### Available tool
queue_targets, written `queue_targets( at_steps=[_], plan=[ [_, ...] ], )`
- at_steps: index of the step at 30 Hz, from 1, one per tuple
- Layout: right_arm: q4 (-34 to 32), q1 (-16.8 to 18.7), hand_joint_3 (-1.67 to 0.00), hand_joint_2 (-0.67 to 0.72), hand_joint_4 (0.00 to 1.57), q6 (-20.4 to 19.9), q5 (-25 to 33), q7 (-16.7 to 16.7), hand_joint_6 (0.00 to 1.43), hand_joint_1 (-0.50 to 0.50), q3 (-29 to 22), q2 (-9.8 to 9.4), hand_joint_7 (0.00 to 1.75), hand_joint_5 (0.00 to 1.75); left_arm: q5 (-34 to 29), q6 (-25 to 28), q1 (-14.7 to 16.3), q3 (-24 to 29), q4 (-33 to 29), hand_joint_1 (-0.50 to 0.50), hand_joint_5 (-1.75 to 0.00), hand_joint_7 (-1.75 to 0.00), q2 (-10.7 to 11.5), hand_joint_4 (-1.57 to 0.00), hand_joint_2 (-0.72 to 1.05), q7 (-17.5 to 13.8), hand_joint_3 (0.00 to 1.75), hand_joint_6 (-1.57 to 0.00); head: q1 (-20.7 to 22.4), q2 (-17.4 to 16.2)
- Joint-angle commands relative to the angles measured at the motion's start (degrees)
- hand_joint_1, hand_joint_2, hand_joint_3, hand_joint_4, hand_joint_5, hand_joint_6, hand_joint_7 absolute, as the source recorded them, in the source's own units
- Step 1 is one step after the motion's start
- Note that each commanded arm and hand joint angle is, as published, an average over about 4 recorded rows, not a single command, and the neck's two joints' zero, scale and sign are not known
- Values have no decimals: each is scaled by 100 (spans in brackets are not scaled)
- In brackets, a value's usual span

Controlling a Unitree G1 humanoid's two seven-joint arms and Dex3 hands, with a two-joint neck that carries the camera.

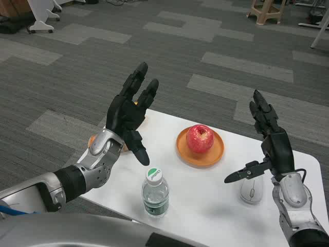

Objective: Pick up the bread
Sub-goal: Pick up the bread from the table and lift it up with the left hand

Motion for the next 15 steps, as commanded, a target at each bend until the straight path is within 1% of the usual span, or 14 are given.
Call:
queue_targets(
  at_steps=[1, 2, 3, 4, 6, 7, 11, 14, 15],
  plan=[
    [-1907, 674, 0, 22, 0, 280, 155, -575, 0, -46, -1395, 345, 0, 19, 779, -272, -694, 1133, 1077, -43, 0, -140, -623, 0, -25, 17, 9, 0, -1427, 1295],
    [-1907, 674, 0, 20, 0, 280, 158, -574, 0, -46, -1395, 343, 0, 19, 778, -272, -697, 1128, 1077, -44, 0, -140, -626, 0, -35, 16, 9, 0, -1289, 1168],
    [-1907, 674, 0, 19, 0, 280, 160, -572, 0, -46, -1397, 337, 0, 19, 776, -272, -706, 1124, 1077, -44, 0, -140, -635, 0, -48, 16, 9, 0, -867, 784],
    [-1907, 674, 0, 17, 0, 280, 162, -569, 0, -46, -1400, 330, 0, 19, 774, -272, -714, 1119, 1077, -45, 0, -140, -644, 0, -61, 16, 7, 0, -872, 787],
    [-1909, 672, 0, 15, 0, 280, 164, -569, 0, -46, -1404, 321, 0, 24, 774, -272, -723, 1113, 1077, -46, 0, -140, -657, 0, -64, 16, 7, 0, -870, 793],
    [-1912, 670, 0, 15, 0, 280, 164, -569, 0, -46, -1404, 321, 0, 24, 774, -272, -723, 1111, 1077, -46, 0, -140, -659, 0, -64, 18, 4, 0, -870, 796],
    [-1916, 665, 0, 15, 0, 280, 164, -569, 0, -46, -1402, 310, 0, 19, 774, -272, -750, 1097, 1077, -46, 0, -140, -664, 0, -64, 23, 9, 0, -898, 781],
    [-1916, 665, 0, 15, 0, 280, 164, -569, 0, -46, -1395, 304, 0, 19, 774, -272, -758, 1097, 1077, -46, 0, -140, -664, 0, -64, 23, 9, 0, -931, 709],
    [-1916, 665, 0, 15, 0, 280, 164, -569, 0, -46, -1395, 304, 0, 22, 774, -272, -758, 1097, 1077, -46, 0, -140, -664, 0, -64, 23, 9, 0, -955, 620]
  ],
)
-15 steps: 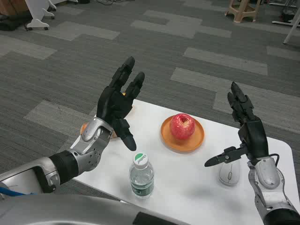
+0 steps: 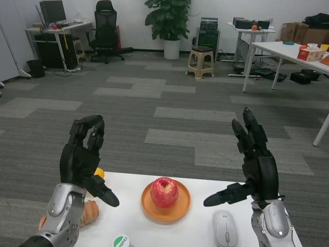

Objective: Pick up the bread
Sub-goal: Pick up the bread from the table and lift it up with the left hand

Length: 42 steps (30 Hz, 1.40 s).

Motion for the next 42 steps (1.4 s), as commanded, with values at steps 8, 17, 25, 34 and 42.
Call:
queue_targets(
  at_steps=[8, 17, 25, 34, 42],
  plan=[
    [-22, 11, 0, 9, 0, 93, 15, 87, 0, -46, 18, -65, 0, 19, 155, 48, -22, 72, 71, -47, 0, -133, 114, 0, -57, -40, 7, 0, -305, -1238],
    [103, 20, 0, 3, 0, 194, 42, 207, 0, -46, 126, -249, 0, 27, 324, 356, 49, 59, 205, -48, 0, -124, 519, 0, -64, -305, 9, 0, -104, -1985],
    [255, 55, 0, 3, 0, 194, 42, 207, 0, -44, 130, -218, 0, 19, 190, 369, 128, -80, 375, -48, 0, -45, 538, 0, -64, -354, 9, 0, 89, -2117],
    [294, 70, 0, 3, 0, 199, 50, 207, 0, -45, 188, -210, 0, 19, 181, 397, 457, -80, 443, -48, 0, -9, 666, 0, -64, -371, 7, 0, 87, -2184],
    [305, 108, 0, 3, 0, 216, 50, 207, 0, -44, 223, -243, 0, 19, 504, 668, 837, -80, 394, -48, 0, -7, 1083, 0, -64, -516, 9, 0, 154, -2261]
  ],
)
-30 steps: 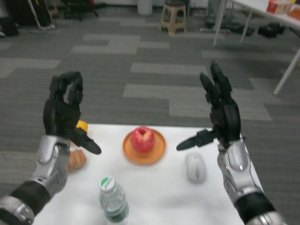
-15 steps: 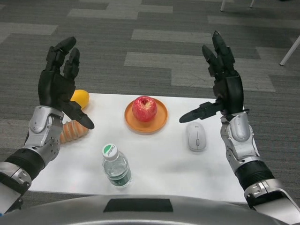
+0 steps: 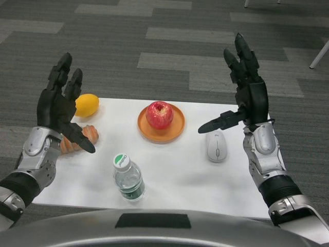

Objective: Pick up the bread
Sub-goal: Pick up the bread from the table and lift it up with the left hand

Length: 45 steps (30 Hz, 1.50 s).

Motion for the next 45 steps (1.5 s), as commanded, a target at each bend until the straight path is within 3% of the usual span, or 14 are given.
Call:
queue_targets(
  at_steps=[1, 5, 11, 15, 18, 22, 31, 36, 40, 45],
  plan=[
    [52, 40, 0, 3, 0, 35, 37, -14, 0, -44, 31, -47, 0, 19, 207, 188, 212, -6, -37, -48, 0, -7, 296, 0, -64, -94, 9, 0, 32, -22],
    [91, 34, 0, 3, 0, 62, 46, -14, 0, -45, 81, -98, 0, 19, 313, 388, 364, -53, -206, -48, 0, -7, 608, 0, -64, -120, 9, 0, 92, -27],
    [153, 27, 0, 3, 0, 75, 46, -5, 0, -46, 136, -131, 0, 19, 348, 456, 392, 20, -230, -48, 0, -7, 644, 0, -64, -155, 9, 0, 261, -18],
    [170, 23, 0, 3, 0, 75, 54, -5, 0, -46, 145, -148, 0, 19, 743, 680, 480, 415, -256, -48, 0, -9, 740, 0, -59, -217, 9, 0, 367, -6],
    [190, 21, 0, 3, 0, 81, 54, -3, 0, -46, 143, -168, 0, 19, 1530, 1150, 656, 1108, -533, -48, 0, -14, 843, 0, -57, -272, 9, 0, 436, -26],
    [236, 10, 0, 3, 0, 84, 54, 4, 0, -46, 145, -192, 0, 19, 3160, 2112, 959, 2375, -1241, -48, 0, -14, 890, 0, -57, -480, 9, 0, 502, -81],
    [401, -47, 0, 3, 0, 84, 59, 32, 0, -46, 149, -210, 0, 19, 5696, 3264, 1287, 3599, -2287, -48, 0, -14, 793, 0, -55, -1139, 9, 0, 705, -167],
    [458, -56, 0, 3, 0, 84, 63, 52, 0, -46, 171, -205, 0, 19, 6764, 3714, 1241, 3406, -2368, -49, 0, -14, 738, 0, -55, -1392, 4, 0, 778, -162],
    [460, -56, 0, 3, 0, 84, 61, 59, 0, -45, 189, -188, 0, 19, 7577, 4101, 1074, 2914, -2383, -48, 0, -19, 630, 0, -57, -1513, 9, 0, 897, -166],
    [460, -56, 0, 3, 0, 84, 57, 67, 0, -46, 198, -177, 0, 19, 8016, 4503, 788, 2301, -2245, -49, 0, -28, 628, 0, -64, -1498, 9, 0, 891, -220]
  ],
)
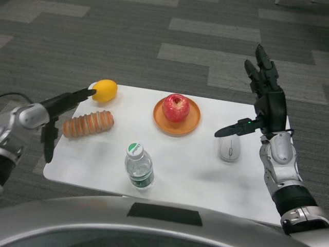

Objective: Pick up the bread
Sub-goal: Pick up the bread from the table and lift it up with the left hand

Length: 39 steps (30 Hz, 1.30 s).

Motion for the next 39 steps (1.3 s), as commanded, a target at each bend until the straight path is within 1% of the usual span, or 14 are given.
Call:
queue_targets(
  at_steps=[1, 3, 5, 7, 8, 11, 14, 18, 22, 28, 32, 36, 39],
  plan=[
    [-12, -54, 0, 3, 0, 3, 33, 5, 0, -46, 3, -5, 0, 19, 205, 208, -269, -403, 168, -49, 0, -28, 31, 0, -64, 27, 9, 0, 40, -22],
    [-12, -54, 0, 4, 0, 3, 37, 14, 0, -46, 7, -23, 0, 19, 268, 301, -431, -733, 337, -49, 0, -33, 77, 0, -64, 62, 9, 0, 106, -3],
    [-12, -56, 0, 8, 0, 3, 37, 18, 0, -46, 14, -40, 0, 19, 319, 351, -530, -933, 469, -48, 0, -37, 106, 0, -64, 84, 9, 0, 150, 5],
    [-7, -60, 0, 9, 0, 3, 37, 18, 0, -46, 25, -49, 0, 19, 352, 402, -609, -1045, 570, -48, 0, -35, 113, 0, -64, 91, 9, 0, 182, 11],
    [-3, -65, 0, 9, 0, 1, 37, 18, 0, -46, 29, -51, 0, 19, 374, 422, -651, -1093, 625, -48, 0, -37, 115, 0, -64, 91, 9, 0, 191, 13],
    [10, -71, 0, 8, 0, -1, 37, 18, 0, -46, 32, -58, 0, 19, 416, 448, -704, -1126, 697, -49, 0, -42, 119, 0, -64, 87, 9, 0, 214, 26],
    [8, -78, 0, 9, 0, 3, 37, 18, 0, -46, 29, -73, 0, 19, 440, 472, -695, -1093, 710, -49, 0, -42, 139, 0, -64, 69, 9, 0, 238, 34],
    [28, -84, 0, 9, 0, 3, 46, 18, 0, -46, 23, -93, 0, 19, 460, 540, -607, -977, 688, -49, 0, -37, 203, 0, -64, 30, 9, 0, 282, 39],
    [68, -113, 0, 9, 0, -1, 42, 18, 0, -46, 34, -97, 0, 19, 473, 600, -609, -957, 704, -48, 0, -40, 218, 0, -64, 12, 9, 0, 320, 46],
    [94, -142, 0, 9, 0, -1, 42, 27, 0, -46, 45, -84, 0, 19, 499, 668, -629, -999, 781, -49, 0, -42, 251, 0, -64, -14, 9, 0, 338, 53],
    [85, -142, 0, 9, 0, -1, 37, 27, 0, -46, 40, -71, 0, 19, 504, 861, -682, -1131, 886, -49, 0, -42, 295, 0, -64, -63, 9, 0, 388, 60],
    [94, -142, 0, 9, 0, -1, 37, 27, 0, -46, 45, -67, 0, 19, 517, 980, -756, -1298, 1035, -49, 0, -38, 255, 0, -64, -98, 7, 0, 456, 93],
    [96, -142, 0, 9, 0, 3, 37, 27, 0, -46, 43, -62, 0, 19, 583, 1013, -796, -1370, 1167, -48, 0, -42, 128, 0, -64, -96, 4, 0, 462, 99]
  ],
)
